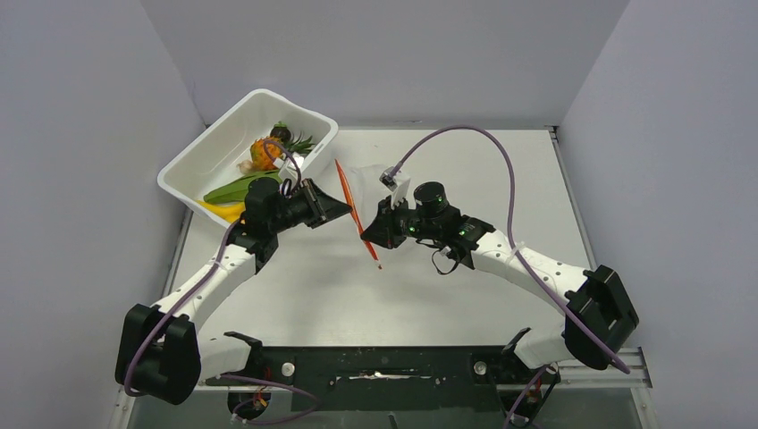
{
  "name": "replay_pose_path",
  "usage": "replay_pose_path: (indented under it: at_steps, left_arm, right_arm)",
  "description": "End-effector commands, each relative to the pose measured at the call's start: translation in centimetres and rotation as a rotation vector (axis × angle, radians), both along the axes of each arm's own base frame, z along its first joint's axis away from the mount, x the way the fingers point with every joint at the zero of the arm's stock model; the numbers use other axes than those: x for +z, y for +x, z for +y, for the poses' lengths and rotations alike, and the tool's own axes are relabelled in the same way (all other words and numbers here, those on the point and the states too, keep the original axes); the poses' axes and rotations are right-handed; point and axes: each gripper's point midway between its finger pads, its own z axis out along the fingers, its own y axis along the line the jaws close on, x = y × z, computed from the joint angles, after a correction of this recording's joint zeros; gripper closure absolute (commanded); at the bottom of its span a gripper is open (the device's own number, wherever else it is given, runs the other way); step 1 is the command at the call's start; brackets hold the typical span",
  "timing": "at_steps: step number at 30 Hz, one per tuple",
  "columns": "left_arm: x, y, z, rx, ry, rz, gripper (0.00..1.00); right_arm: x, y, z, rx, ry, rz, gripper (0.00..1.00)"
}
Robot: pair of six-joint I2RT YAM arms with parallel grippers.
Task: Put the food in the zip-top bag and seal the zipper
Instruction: Open the zipper of the food storage bag at the center of the board.
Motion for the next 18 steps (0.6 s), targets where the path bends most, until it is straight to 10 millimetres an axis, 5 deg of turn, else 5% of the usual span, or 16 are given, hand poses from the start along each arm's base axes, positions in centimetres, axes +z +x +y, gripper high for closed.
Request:
replay_pose_path:
  at_steps: [1,4,7,18]
  left_arm:
    - [1.5,-0.2,-0.3,-0.03,-0.004,-0.068,1.0]
    - [1.5,-0.4,-0.4,-0.039,-0.005,-0.072,1.0]
    - [1.8,-0.7,-0.4,-0.051,-0.009,-0.08,1.0]
    - [2.3,-1.2,-0.5,-0.072,-0.022,-0.088,1.0]
  right_arm:
    - [2.9,1.3,0.4,-0.045,0.057,-0.079,0.93]
    - [3.0,2.2,-0.3,-0.137,0.034,-0.044,0.74]
    - [3.6,3.1,-0.9,-0.222,0.025,-0.02,0.64]
    - [5.1,3.9,0.0,-0.247,0.052,0.024,0.59]
